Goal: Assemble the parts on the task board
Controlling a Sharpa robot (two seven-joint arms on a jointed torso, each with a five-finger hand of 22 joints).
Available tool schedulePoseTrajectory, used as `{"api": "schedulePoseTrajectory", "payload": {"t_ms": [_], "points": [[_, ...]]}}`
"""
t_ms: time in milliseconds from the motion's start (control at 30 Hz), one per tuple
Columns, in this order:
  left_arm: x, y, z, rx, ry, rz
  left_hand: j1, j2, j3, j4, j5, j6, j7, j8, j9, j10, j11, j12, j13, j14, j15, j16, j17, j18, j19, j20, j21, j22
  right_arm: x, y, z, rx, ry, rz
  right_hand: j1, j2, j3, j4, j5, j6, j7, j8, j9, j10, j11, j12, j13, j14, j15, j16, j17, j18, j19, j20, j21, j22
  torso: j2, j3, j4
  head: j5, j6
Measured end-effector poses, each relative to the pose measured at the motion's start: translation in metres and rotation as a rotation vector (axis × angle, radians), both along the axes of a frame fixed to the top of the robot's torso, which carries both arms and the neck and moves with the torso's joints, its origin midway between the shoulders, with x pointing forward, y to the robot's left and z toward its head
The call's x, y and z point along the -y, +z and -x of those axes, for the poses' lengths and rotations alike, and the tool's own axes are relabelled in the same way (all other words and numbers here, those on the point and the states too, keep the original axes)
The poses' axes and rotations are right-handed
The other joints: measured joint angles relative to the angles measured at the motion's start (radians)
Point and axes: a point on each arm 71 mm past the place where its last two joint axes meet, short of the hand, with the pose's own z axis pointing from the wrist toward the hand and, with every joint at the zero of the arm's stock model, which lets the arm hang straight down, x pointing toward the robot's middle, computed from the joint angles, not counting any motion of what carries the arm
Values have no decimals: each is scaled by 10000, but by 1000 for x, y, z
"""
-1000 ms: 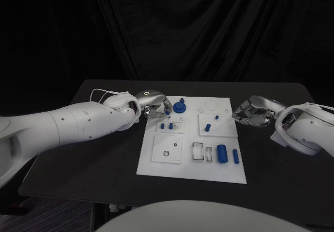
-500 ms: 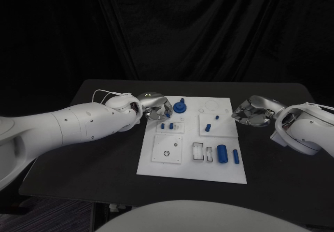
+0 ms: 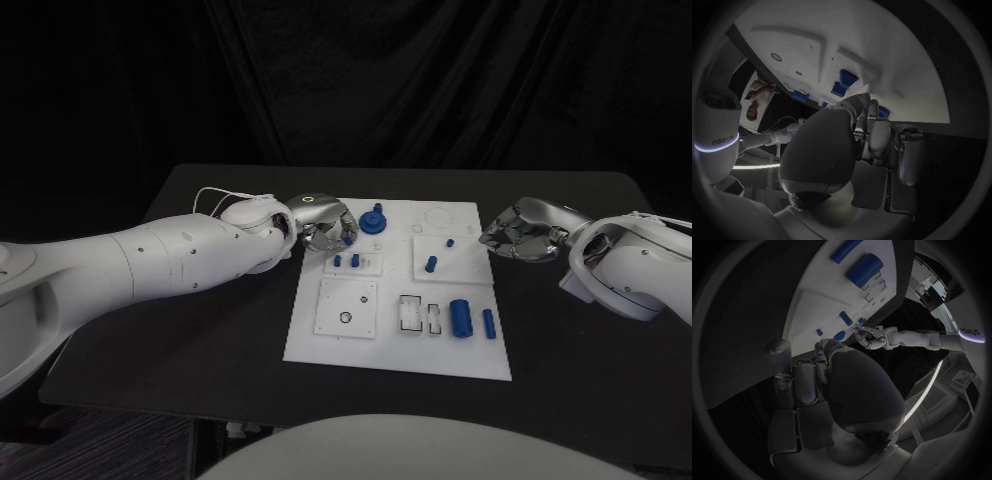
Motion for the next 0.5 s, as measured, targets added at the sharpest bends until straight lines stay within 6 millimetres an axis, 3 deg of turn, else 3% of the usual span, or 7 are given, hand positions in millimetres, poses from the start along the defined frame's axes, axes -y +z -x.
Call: {"api": "schedulePoseTrajectory", "payload": {"t_ms": [500], "points": [[3, -1, -1, 38, -3, 25, 13, -13, 0, 0, 0, 17, 18, -40, -5, 34, 35, 2, 1, 0, 0, 0, -14, 0, 0, 0, 0, 0, -1, 0, 0, 1, 12, -3, 0, 0, 0, 0, 0, 0, 0, 0, 0, 0, 0, 0, -1, 0, 0, 0, 0, 0, 0, 0, -41, -1, -5, 0, 0, 10, 0]]}}
